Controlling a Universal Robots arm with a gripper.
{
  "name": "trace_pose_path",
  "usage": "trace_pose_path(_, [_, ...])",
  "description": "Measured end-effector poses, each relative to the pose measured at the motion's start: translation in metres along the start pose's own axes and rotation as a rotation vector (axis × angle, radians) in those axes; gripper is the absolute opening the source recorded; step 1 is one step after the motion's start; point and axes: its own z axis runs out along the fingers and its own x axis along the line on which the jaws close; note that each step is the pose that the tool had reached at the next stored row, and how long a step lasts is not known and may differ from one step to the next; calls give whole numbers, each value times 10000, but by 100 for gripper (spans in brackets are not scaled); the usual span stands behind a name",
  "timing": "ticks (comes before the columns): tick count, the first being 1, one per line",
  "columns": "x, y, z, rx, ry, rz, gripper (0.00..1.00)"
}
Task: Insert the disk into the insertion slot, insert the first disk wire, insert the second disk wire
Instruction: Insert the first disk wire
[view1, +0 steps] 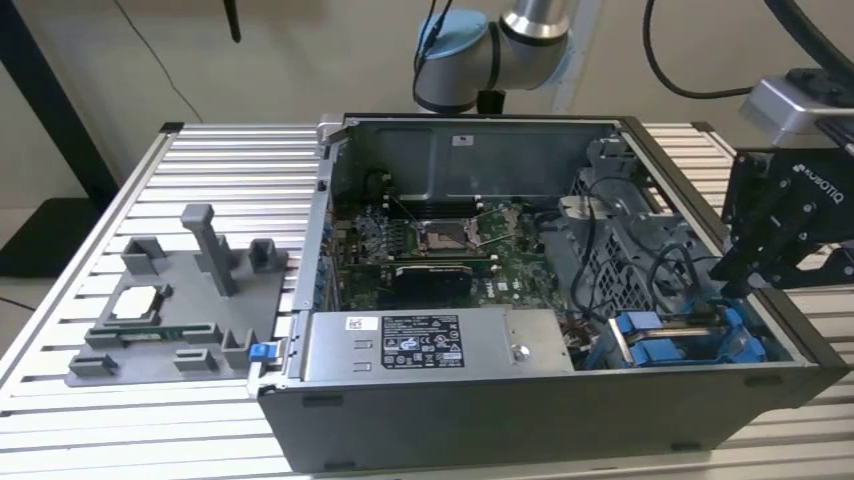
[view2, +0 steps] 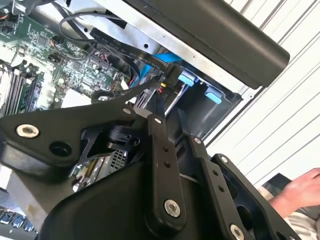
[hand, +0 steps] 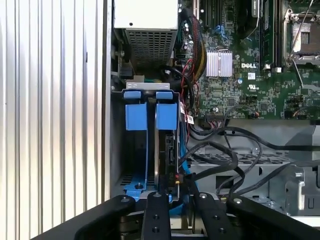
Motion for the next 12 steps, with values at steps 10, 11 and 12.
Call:
trace_pose_path(10, [-5, -258, -20, -250, 10, -92, 100])
trace_pose_path(11, [-5, -276, -22, -257, 5, -92, 100])
trace_pose_path(12, [-6, -291, -23, -258, -11, -94, 100])
